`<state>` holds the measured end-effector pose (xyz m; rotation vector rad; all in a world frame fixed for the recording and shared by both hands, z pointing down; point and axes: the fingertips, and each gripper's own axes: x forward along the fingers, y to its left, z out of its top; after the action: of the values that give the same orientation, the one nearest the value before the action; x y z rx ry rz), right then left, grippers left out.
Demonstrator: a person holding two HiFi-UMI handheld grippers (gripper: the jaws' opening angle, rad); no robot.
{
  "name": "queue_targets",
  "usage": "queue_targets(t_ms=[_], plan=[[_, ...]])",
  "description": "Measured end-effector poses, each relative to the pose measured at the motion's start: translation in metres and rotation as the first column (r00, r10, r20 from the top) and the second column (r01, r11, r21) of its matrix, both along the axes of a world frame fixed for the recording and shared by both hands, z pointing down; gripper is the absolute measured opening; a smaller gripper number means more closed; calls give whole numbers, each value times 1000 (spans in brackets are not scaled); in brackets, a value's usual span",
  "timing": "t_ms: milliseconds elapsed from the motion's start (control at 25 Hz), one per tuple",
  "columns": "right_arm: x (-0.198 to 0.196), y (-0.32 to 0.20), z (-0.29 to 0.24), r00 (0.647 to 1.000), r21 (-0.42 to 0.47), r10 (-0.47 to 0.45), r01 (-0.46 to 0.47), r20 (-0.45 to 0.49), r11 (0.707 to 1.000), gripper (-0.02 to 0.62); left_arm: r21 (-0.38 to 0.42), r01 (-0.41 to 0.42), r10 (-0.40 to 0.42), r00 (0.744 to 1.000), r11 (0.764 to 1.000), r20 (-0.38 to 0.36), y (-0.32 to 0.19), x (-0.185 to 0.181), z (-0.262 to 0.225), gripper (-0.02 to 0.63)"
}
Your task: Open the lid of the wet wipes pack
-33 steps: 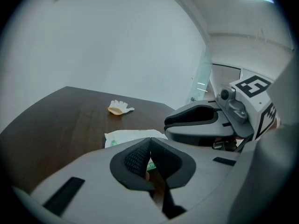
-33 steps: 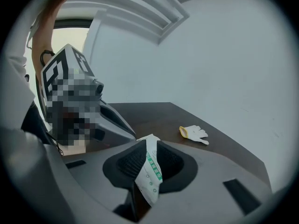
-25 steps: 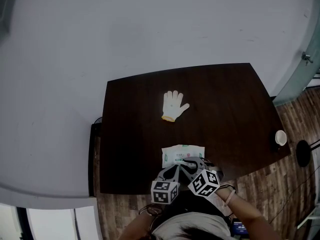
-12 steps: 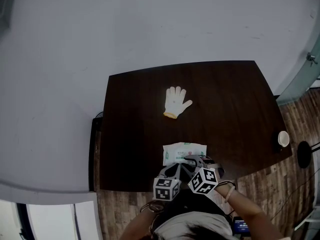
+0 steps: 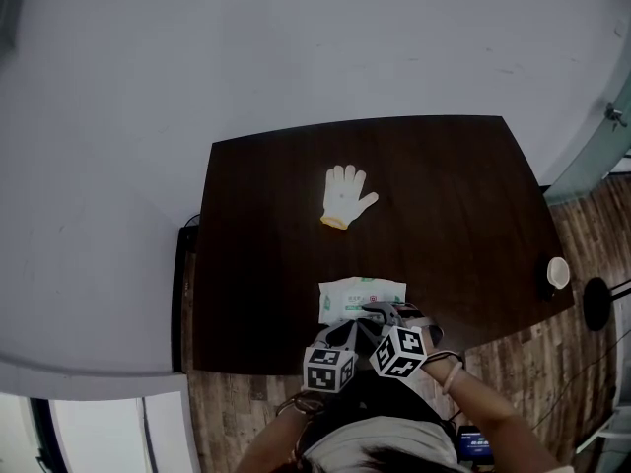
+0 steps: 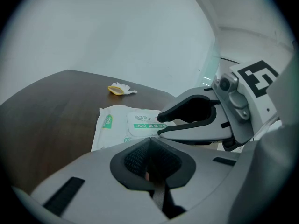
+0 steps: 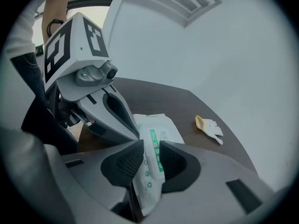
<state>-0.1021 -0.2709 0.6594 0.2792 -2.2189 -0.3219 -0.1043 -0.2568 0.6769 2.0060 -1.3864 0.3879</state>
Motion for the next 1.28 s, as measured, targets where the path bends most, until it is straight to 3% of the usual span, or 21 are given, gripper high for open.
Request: queue_targets(t_ms=[480,680,1280], plan=[[-1,-3,12,999,-15,9,-10,-32,1000,111,-15,17,-18,999,1000,-33,-1,-3,3,18],[-3,-4,12,999,-18,-8,7,-49,1000,114,-2,15,-15,1000,1000,-8,-1,-2,4,18],[-3,0,3,997,-40,-37,34,-64,999,67,-26,30,-31,999,999,-41,1,-3,2,18]])
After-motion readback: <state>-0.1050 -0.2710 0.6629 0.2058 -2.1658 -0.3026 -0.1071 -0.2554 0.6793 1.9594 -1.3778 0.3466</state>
